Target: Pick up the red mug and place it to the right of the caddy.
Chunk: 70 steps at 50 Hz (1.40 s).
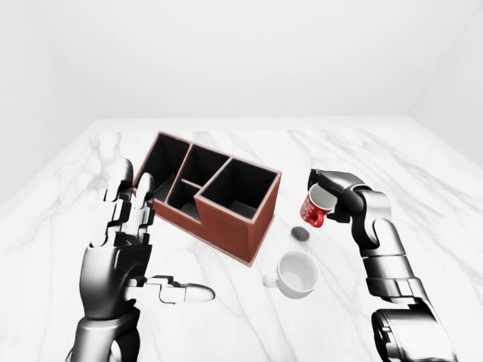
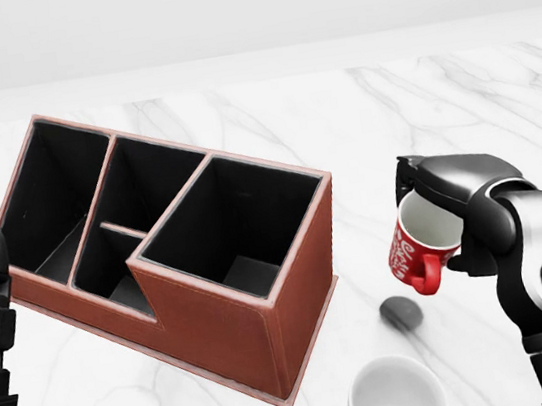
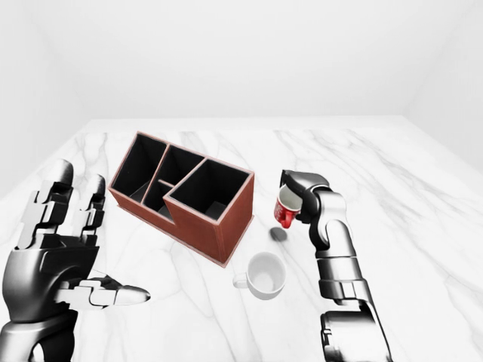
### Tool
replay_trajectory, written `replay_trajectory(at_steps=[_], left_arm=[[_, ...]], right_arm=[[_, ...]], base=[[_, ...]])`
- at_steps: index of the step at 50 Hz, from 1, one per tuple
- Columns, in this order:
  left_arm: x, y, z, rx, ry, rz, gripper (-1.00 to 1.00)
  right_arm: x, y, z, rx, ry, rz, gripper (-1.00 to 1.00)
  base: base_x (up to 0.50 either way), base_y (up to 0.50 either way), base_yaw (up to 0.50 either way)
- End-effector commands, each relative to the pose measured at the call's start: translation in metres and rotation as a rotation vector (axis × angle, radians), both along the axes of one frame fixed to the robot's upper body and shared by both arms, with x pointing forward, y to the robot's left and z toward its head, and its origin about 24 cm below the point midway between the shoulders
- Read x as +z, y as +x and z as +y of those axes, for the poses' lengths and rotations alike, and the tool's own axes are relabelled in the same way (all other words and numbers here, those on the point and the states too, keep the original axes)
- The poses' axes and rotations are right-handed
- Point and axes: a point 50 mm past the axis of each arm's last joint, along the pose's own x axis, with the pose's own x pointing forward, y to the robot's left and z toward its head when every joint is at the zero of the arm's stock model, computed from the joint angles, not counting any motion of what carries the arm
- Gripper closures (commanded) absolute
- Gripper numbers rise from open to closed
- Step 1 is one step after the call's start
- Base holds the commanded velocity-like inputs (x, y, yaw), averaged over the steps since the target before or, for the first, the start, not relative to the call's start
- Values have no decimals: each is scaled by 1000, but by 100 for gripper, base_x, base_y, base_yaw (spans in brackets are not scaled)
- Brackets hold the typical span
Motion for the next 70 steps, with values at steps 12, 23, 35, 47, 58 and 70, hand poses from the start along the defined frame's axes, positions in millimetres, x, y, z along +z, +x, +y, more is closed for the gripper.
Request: replay_trajectory(at_steps=[12,23,35,47,58,70], left_arm=[[1,-1,-1,-4,-1,-6,-100],[2,-3,0,-4,-2,-8,-100],[2,-2,0,-3,-2,-8,-100],[2,-1,2,0,-4,-13,-100],[2,-1,1,-2,-5,-10,-100],[3,-3,2,-3,-6,-16,-100]], right_arm=[[-37,13,17,28,26,187,100],[-41,19,23,38,47,210,100],[-46,28,21,16,72,202,100],[-52,32,21,-3,77,195,100],[-66,30,23,-16,77,192,100],[-76,29,29,-18,77,173,100]], base=[[0,0,0],[0,0,0],[0,0,0],[0,0,0],[0,0,0],[0,0,0]])
